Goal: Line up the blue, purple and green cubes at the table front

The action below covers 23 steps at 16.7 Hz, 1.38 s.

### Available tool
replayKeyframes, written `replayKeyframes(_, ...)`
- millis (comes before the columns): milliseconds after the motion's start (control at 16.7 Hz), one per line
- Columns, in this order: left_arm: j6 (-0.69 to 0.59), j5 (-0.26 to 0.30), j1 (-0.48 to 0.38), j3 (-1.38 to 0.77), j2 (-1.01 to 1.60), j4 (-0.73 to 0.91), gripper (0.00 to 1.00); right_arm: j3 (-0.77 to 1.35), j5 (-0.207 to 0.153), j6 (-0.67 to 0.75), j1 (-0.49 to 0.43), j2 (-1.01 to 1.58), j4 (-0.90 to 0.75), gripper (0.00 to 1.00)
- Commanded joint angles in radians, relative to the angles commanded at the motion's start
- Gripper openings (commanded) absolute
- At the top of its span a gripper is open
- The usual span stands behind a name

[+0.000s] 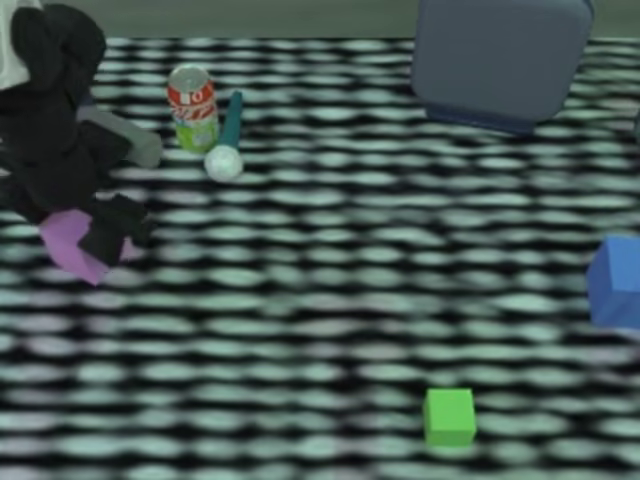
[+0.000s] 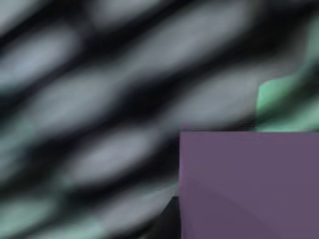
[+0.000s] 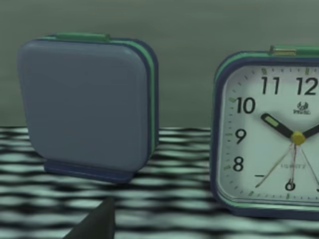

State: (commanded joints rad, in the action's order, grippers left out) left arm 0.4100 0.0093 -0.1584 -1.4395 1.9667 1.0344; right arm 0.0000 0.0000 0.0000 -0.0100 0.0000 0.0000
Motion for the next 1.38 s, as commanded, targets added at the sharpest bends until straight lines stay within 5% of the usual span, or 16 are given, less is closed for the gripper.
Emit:
replayKeyframes(420, -0.011, -0.001, -0.014, -0.019, -0.008, 0.023, 0.00, 0.000, 0.000, 0.000, 0.000, 0.000, 0.000, 1.00)
replayKeyframes(660, -0.155, -0.004, -0.116, -0.056, 0.018, 0.047, 0.00, 0.000, 0.000, 0.000, 0.000, 0.000, 0.000, 1.00)
replayKeyframes(1380, -1.204, -0.016, -0.701, -0.149, 0.058, 0.136, 0.00, 0.000, 0.000, 0.000, 0.000, 0.000, 0.000, 1.00)
